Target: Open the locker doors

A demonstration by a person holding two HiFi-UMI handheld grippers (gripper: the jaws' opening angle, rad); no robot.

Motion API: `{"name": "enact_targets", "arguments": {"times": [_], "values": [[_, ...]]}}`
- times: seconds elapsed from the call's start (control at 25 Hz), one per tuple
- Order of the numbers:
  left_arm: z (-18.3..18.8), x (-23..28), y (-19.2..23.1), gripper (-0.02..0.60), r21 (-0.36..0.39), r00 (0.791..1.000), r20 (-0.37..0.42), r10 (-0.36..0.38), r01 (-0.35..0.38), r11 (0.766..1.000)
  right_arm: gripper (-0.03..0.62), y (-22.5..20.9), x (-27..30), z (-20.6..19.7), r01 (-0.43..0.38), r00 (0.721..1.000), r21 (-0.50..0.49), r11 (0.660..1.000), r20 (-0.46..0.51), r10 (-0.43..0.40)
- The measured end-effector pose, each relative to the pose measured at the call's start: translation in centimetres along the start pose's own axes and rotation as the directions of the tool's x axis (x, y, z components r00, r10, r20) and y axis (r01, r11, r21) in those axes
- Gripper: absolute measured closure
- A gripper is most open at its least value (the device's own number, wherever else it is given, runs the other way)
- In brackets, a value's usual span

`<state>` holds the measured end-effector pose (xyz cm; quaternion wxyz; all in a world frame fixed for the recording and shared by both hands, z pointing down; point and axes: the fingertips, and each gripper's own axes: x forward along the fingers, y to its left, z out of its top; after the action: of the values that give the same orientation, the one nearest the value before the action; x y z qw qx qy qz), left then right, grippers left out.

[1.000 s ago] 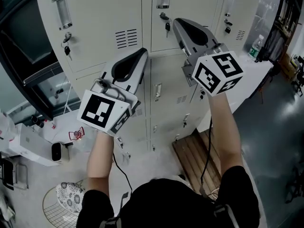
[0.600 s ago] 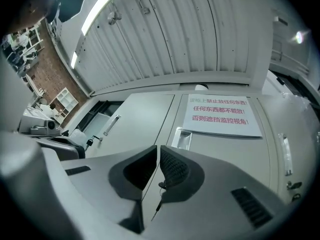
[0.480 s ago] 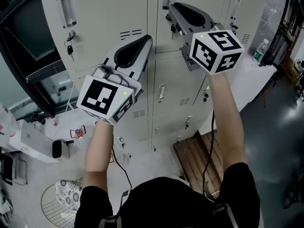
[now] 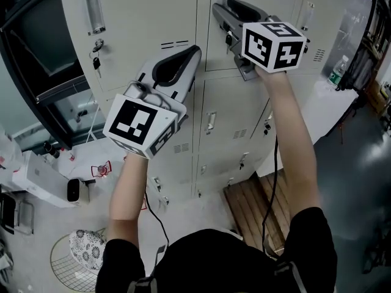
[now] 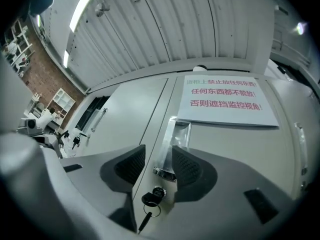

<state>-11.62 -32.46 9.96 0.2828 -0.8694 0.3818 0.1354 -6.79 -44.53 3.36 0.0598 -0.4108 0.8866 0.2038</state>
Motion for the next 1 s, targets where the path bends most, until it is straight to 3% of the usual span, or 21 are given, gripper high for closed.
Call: {"name": "enact_targets", "arguments": {"times": [0.48,1.0], "values": [[0.3,-1.6,0.1,0.564,0.003,1.000,-0.002,0.018,-0.018,1.000,0.428,0.3,2.0,-1.0,-0.027,0.998,0.048,0.998,-0.062,0.030],[0.1,-1.7,-1.5,0.564,-0.007,1.000,-0.009,-0.016,0.016,1.000,0.428,1.1,-1.0,0.3,-0.013,0.999,0.054,0.998,-0.038,0.015]]}}
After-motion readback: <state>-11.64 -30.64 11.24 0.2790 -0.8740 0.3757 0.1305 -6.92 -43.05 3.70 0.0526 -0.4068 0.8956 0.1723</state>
